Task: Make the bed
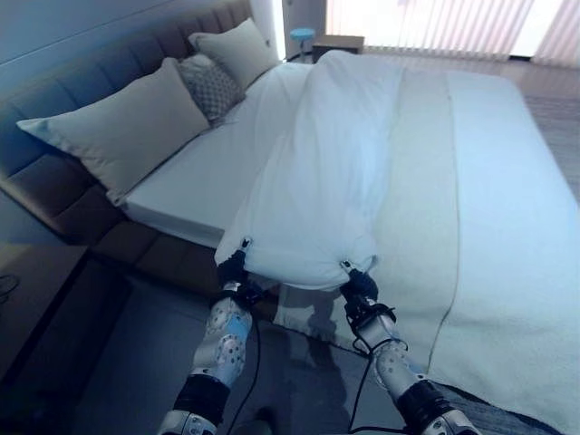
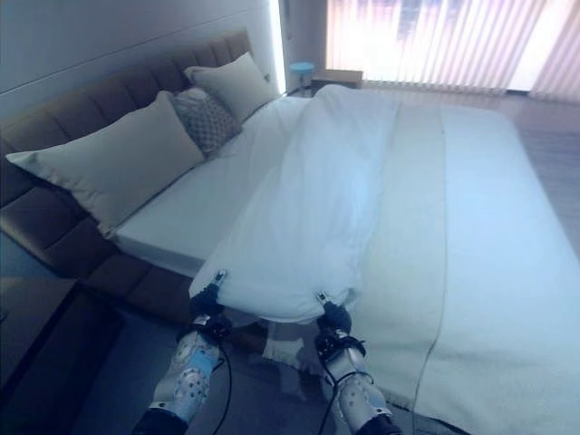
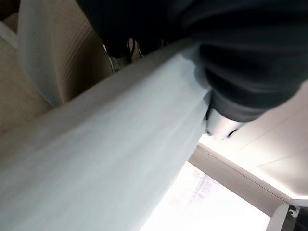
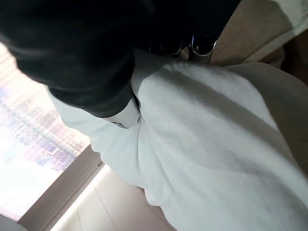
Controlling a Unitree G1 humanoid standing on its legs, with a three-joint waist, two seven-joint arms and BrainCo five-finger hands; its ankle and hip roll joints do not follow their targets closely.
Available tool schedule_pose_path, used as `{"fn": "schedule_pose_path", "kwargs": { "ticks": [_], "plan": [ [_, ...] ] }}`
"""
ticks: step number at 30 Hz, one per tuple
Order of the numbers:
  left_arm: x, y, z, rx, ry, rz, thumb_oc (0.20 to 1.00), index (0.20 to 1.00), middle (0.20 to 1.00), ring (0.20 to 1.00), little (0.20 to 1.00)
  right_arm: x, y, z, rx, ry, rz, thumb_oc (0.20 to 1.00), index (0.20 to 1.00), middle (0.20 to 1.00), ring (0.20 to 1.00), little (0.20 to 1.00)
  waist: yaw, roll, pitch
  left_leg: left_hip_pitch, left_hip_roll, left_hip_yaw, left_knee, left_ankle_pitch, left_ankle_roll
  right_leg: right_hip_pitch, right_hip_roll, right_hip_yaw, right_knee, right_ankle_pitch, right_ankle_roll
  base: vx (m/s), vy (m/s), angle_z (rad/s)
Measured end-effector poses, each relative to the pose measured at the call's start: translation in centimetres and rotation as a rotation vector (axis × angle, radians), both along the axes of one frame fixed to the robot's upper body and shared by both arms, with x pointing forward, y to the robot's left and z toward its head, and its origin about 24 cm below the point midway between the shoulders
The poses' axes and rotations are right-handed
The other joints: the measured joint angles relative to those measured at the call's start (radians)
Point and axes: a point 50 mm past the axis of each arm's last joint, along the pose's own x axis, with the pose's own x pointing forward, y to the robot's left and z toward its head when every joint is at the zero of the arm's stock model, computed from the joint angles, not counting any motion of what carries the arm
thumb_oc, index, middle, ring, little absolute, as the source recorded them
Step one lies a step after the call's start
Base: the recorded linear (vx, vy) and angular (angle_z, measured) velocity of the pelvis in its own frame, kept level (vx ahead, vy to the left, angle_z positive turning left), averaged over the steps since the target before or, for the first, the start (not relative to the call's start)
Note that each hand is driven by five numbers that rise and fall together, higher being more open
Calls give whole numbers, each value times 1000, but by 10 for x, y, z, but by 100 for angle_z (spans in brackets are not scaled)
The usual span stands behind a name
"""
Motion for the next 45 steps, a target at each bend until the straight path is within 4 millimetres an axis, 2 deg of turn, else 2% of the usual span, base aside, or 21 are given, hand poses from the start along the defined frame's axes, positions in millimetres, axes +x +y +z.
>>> {"fn": "schedule_pose_path", "kwargs": {
  "ticks": [1, 2, 3, 4, 5, 7, 8, 9, 11, 12, 13, 14, 15, 16, 17, 19, 24, 29, 38, 43, 45],
  "plan": [
    [0, -3, -1, -6, 6, -9, 200, 200, 200, 200, 200, -2, -3, -2, -8, 7, -2, 200, 200, 200, 200, 200, -10, 4, -3, 8, 2, 11, -19, 44, 28, 6, 9, 25, 12, -18, 27, 46, 648, 22],
    [-2, -6, -3, -11, 16, -13, 200, 200, 200, 200, 200, -4, -5, -4, -17, 15, -2, 200, 200, 200, 200, 200, -12, 7, -6, 37, 14, -20, -41, 9, -38, -1, -24, 48, 34, -33, 60, 52, 694, -6],
    [-1, -1, -3, 6, 18, -6, 200, 200, 200, 200, 200, -1, -1, 0, -16, 14, 7, 200, 200, 200, 200, 200, -9, 6, -7, 57, -22, -30, -59, -58, -64, -19, -56, 86, 42, -21, 80, 53, 697, -22],
    [2, 0, -2, 14, 15, -6, 200, 200, 200, 200, 200, 1, -1, 3, -14, 4, 11, 200, 200, 200, 200, 200, -16, 4, -7, 57, -41, -20, -64, -83, -57, -15, -80, 91, 36, -15, 96, 24, 743, 3],
    [7, -2, -2, 27, 19, -22, 200, 200, 200, 200, 200, 0, -3, 1, -11, 15, 1, 200, 200, 200, 200, 200, -17, -27, -11, 53, -98, 16, -66, -64, -24, -16, -142, 74, 44, 14, 99, -83, 808, 7],
    [7, 5, -2, 51, 24, -11, 200, 200, 200, 200, 200, -1, 5, -1, 10, 28, 9, 200, 200, 200, 200, 200, -4, -26, -12, 51, -144, 62, -25, -85, 16, -58, -184, 105, 71, 117, 99, -109, 595, -34],
    [7, 10, -2, 65, 23, -4, 200, 200, 200, 200, 200, 0, 10, 1, 23, 27, 13, 200, 200, 200, 200, 200, 15, -20, -14, 54, -139, 102, -26, -90, 41, -69, -203, 83, 79, 144, 77, -81, 434, -57],
    [7, 17, -1, 89, 20, 0, 200, 200, 200, 200, 200, -1, 17, -4, 41, 52, 17, 200, 200, 200, 200, 200, 21, -35, -23, 58, -159, 131, -36, -83, 69, -89, -223, 13, 96, 181, 52, -86, 611, -48],
    [7, 18, -3, 97, 27, 5, 200, 200, 200, 200, 200, 1, 21, -5, 48, 67, 10, 200, 200, 200, 200, 200, 39, -40, -24, 51, -187, 152, -27, -95, 96, -102, -235, -53, 99, 257, 37, -24, 550, -24],
    [6, 18, -4, 98, 34, 4, 200, 200, 200, 200, 200, 0, 20, -8, 43, 80, 8, 200, 200, 200, 200, 200, 31, -35, -22, 60, -187, 145, -45, -91, 109, -122, -224, -33, 135, 252, 44, -2, 426, -10],
    [4, 19, -6, 102, 41, 5, 200, 200, 200, 200, 200, -1, 21, -9, 43, 86, 12, 200, 200, 200, 200, 200, 36, -27, -18, 78, -161, 138, -82, -71, 114, -156, -168, -12, 195, 151, 78, 6, 363, -16],
    [2, 22, -8, 109, 47, 14, 200, 200, 200, 200, 200, 0, 23, -9, 40, 86, 19, 200, 200, 200, 200, 200, 61, -29, -18, 99, -146, 138, -112, -61, 113, -158, -117, -36, 212, 87, 87, 7, 257, -50],
    [-2, 25, -13, 116, 62, 23, 200, 200, 200, 200, 200, -2, 24, -11, 36, 94, 27, 200, 200, 200, 200, 200, 66, -32, -21, 127, -144, 137, -144, -45, 109, -141, -39, -67, 167, 62, 74, 7, 273, -48],
    [-5, 28, -15, 118, 70, 32, 200, 200, 200, 200, 200, -2, 27, -12, 35, 100, 34, 200, 200, 200, 200, 200, 70, -40, -25, 138, -147, 142, -152, -45, 109, -120, 5, -72, 128, 61, 76, 5, 248, -44],
    [-11, 30, -21, 116, 89, 42, 200, 200, 200, 200, 200, -3, 27, -14, 15, 102, 47, 200, 200, 200, 200, 200, 71, -58, -37, 143, -169, 153, -162, -47, 107, -74, 34, -105, 27, 32, -12, 23, 204, -25],
    [-18, 27, -28, 102, 112, 37, 200, 200, 200, 200, 200, -8, 23, -20, 0, 124, 41, 200, 200, 200, 200, 200, 61, -26, -32, 157, -178, 158, -191, -43, 109, -72, 38, -82, 17, 47, -5, 41, 146, -13],
    [-22, 20, -39, 89, 165, 12, 200, 200, 200, 200, 200, -20, 16, -33, 1, 178, 9, 200, 200, 200, 200, 200, 58, -25, -35, 166, -177, 115, -198, -36, 107, -46, 47, -12, 5, 45, -6, 49, 62, 23],
    [-32, 19, -49, 111, 203, -1, 200, 200, 200, 200, 200, -34, 16, -44, 17, 230, -11, 200, 200, 200, 200, 200, 50, -23, -49, 159, -176, 109, -209, -32, 100, 4, 61, -15, -110, 68, 4, 36, -2, 10],
    [-45, 15, -63, 80, 270, -2, 200, 200, 200, 200, 200, -42, 13, -50, 9, 264, -17, 200, 200, 200, 200, 200, 34, -25, -95, 194, -172, 135, -235, -30, 96, 49, 69, -12, -150, 72, 2, 25, -21, 2],
    [-26, 20, -28, 57, 150, -27, 200, 200, 200, 200, 200, -13, 7, -7, -26, 86, 55, 200, 200, 200, 200, 200, 35, -25, -97, 197, -170, 135, -239, -22, 92, 53, 71, -10, -157, 80, 1, 18, -6, -1],
    [-15, 25, 5, 89, 10, -19, 200, 200, 200, 200, 200, -4, 8, 25, -23, -66, 78, 200, 200, 200, 200, 200, 34, -25, -99, 213, -166, 139, -265, -10, 90, 57, 76, -2, -166, 87, -1, 81, 0, -7]
  ]
}}
